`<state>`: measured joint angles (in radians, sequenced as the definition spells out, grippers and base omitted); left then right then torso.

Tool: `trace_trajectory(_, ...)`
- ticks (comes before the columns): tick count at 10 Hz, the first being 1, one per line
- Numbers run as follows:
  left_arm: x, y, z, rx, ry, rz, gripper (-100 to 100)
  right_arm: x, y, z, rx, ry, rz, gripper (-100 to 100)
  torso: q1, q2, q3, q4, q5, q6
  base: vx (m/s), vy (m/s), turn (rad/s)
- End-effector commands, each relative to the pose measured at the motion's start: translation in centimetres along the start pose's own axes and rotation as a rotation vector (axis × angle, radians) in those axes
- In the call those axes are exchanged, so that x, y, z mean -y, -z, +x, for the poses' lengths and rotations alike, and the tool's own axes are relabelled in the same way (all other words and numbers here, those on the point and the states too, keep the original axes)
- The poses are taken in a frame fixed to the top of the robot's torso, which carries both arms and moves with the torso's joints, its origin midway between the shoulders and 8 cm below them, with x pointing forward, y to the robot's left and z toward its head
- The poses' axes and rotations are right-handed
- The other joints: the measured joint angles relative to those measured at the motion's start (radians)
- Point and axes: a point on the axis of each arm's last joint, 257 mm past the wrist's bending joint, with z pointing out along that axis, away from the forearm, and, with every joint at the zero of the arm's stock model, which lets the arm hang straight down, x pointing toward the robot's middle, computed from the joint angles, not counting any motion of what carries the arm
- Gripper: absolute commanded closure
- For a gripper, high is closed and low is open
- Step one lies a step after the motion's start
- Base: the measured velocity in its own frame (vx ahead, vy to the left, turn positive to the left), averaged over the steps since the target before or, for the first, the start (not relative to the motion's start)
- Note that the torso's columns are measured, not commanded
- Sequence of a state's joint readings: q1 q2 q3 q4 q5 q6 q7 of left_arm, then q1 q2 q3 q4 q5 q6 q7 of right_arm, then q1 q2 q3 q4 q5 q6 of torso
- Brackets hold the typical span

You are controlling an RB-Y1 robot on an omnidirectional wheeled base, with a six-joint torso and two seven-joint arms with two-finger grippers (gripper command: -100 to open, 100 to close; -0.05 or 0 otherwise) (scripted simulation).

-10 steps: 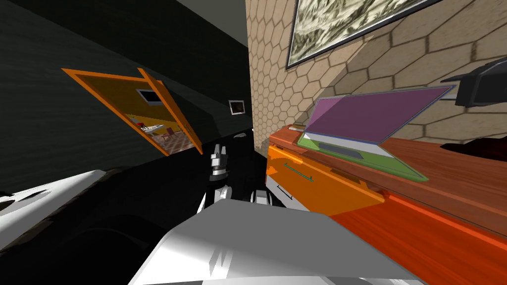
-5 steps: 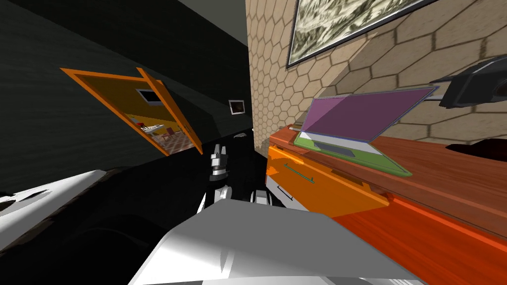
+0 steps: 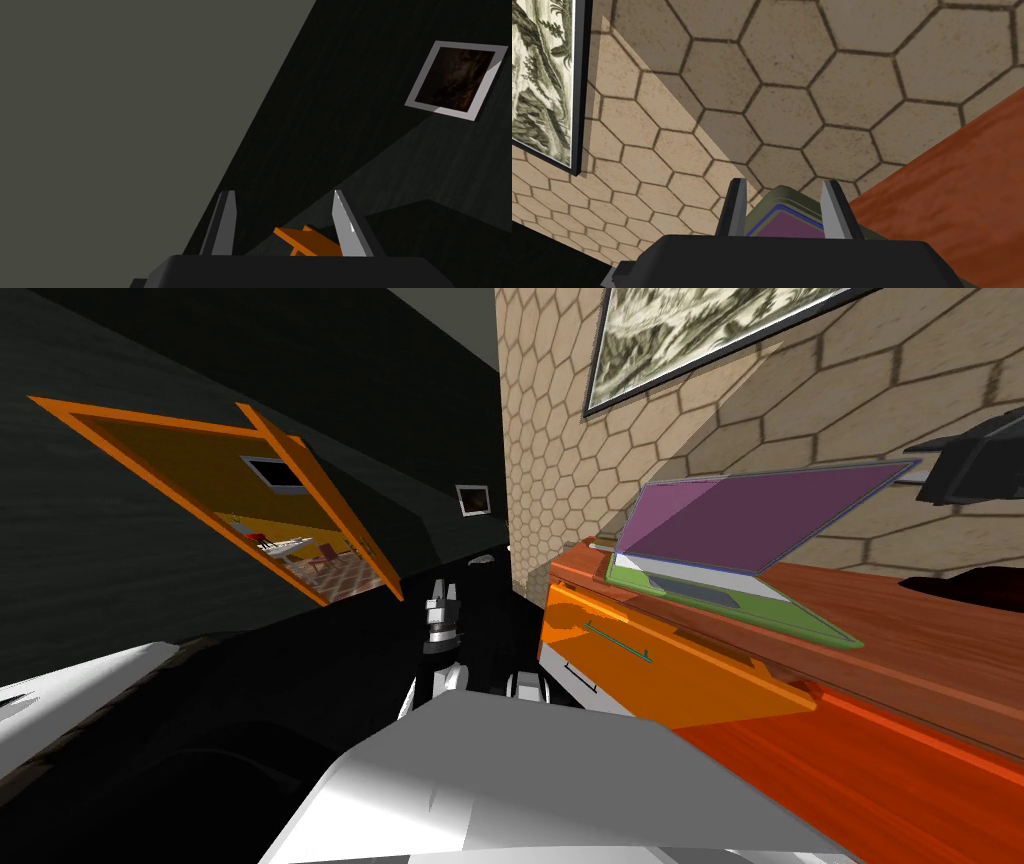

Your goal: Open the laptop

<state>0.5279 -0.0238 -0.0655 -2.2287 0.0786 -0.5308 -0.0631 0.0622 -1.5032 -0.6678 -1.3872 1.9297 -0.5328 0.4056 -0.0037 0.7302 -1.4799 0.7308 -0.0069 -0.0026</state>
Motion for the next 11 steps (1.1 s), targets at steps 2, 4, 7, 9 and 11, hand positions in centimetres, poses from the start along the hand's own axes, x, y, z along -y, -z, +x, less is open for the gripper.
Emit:
trace_trajectory(2,0.0,0.0,0.0,0.0,0.0,0.0,0,-1.8,0.0,1.1,-0.061,0.059,0.023,100,-0.003,0.001,0.001,0.001,-0.001,0.002,0.016,0.092,-0.089)
trace_trajectory(4,0.0,0.0,0.0,0.0,0.0,0.0,0,-2.5,0.1,1.9,-0.101,0.098,0.043,100,-0.005,0.003,0.002,0.001,-0.004,0.004,0.012,0.087,-0.074)
trace_trajectory(7,0.0,0.0,0.0,0.0,0.0,0.0,0,-3.8,0.6,3.0,-0.168,0.165,0.08,100,-0.01,0.003,0.001,0.002,-0.004,0.004,0.014,0.095,-0.093)
trace_trajectory(9,0.0,0.0,0.0,0.0,0.0,0.0,0,-4.5,0.9,3.5,-0.202,0.213,0.095,100,-0.009,0.004,0.003,0.002,-0.004,0.004,0.015,0.089,-0.097)
trace_trajectory(11,0.0,0.0,0.0,0.0,0.0,0.0,0,-5.1,1.2,3.9,-0.233,0.254,0.115,100,-0.011,0.002,0.001,0.002,-0.003,0.004,0.008,0.088,-0.088)
